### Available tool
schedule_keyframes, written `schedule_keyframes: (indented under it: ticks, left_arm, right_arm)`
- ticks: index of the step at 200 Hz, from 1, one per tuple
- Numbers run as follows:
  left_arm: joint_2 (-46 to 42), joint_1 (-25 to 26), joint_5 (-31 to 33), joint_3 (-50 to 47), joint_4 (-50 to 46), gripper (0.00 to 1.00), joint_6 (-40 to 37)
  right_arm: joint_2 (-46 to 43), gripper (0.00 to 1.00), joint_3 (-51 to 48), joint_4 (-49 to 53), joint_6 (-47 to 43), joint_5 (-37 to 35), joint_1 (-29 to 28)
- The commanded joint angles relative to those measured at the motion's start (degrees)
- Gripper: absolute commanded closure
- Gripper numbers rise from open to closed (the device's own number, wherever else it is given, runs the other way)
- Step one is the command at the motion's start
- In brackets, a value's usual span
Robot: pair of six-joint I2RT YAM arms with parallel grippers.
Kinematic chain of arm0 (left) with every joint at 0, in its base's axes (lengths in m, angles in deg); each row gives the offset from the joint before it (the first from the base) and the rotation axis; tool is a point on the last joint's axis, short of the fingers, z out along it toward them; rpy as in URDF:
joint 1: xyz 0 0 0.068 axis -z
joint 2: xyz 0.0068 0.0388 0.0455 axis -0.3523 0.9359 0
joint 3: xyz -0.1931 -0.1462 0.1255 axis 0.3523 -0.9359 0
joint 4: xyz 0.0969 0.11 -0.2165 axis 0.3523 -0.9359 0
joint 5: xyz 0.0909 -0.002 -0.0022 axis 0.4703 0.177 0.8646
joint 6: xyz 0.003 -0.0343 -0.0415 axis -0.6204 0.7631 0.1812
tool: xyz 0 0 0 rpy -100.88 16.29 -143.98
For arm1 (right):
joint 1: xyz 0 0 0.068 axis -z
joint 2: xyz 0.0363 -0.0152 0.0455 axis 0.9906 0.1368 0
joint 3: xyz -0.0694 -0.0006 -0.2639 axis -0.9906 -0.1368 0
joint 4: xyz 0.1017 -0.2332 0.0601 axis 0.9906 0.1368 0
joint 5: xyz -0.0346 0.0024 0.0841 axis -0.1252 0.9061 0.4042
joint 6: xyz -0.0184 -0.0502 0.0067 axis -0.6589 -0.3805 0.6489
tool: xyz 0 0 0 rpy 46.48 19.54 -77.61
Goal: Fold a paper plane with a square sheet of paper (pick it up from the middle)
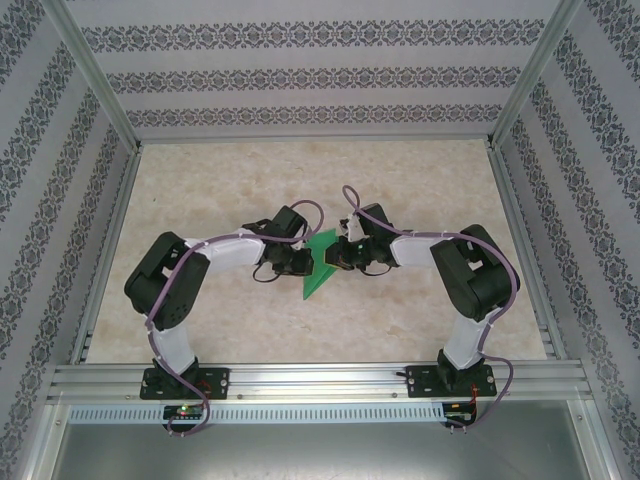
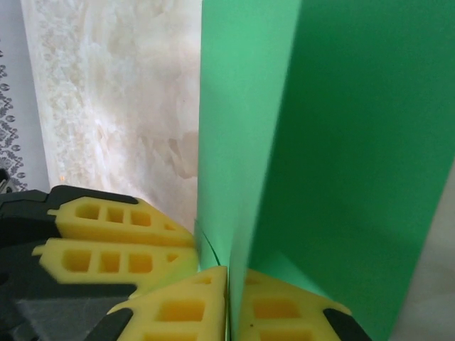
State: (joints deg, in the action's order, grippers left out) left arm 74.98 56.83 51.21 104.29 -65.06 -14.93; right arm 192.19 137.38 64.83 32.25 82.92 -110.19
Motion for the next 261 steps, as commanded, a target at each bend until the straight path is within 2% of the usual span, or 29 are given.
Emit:
schedule_keyframes:
  ticks: [1, 41, 61, 89, 121, 152, 210, 261]
  left_arm:
    - [-5.1, 0.8, -0.9, -2.0, 3.0, 0.79, -0.5]
    - [-12.0, 4.7, 2.2, -6.3, 3.2, 0.63, -1.8]
    - [-14.3, 6.7, 4.4, -7.9, 3.0, 0.6, -1.6]
    - [-14.9, 10.1, 9.6, -8.7, 0.5, 0.6, -1.8]
    - [-14.5, 11.3, 15.2, -9.8, 0.4, 0.6, -1.1]
    - [-14.0, 11.3, 17.4, -10.3, 1.8, 0.59, -1.6]
    - [-12.2, 12.9, 17.6, -11.0, 3.4, 0.58, -3.7]
    - [-9.4, 15.9, 24.2, -10.5, 2.6, 0.58, -2.8]
  right_arm:
    - [-0.1, 0.92, 0.6, 0.7, 1.0, -2.1, -0.8]
    - [-2.7, 0.96, -1.4, -2.9, 9.5, -6.0, -3.5]
    - [-3.3, 0.96, -2.3, -3.5, 13.6, -9.3, -5.0]
    - [-4.5, 0.96, -3.7, -6.4, 18.4, -12.0, -6.3]
    - [-5.4, 0.96, -2.8, -4.4, 18.6, -13.6, -7.4]
    - [-5.4, 0.96, -2.4, -4.0, 18.8, -13.5, -7.6]
    - [-5.6, 0.95, -1.3, -3.4, 19.6, -13.4, -7.7]
    - [-5.6, 0.95, -0.3, -2.3, 19.4, -13.3, -8.0]
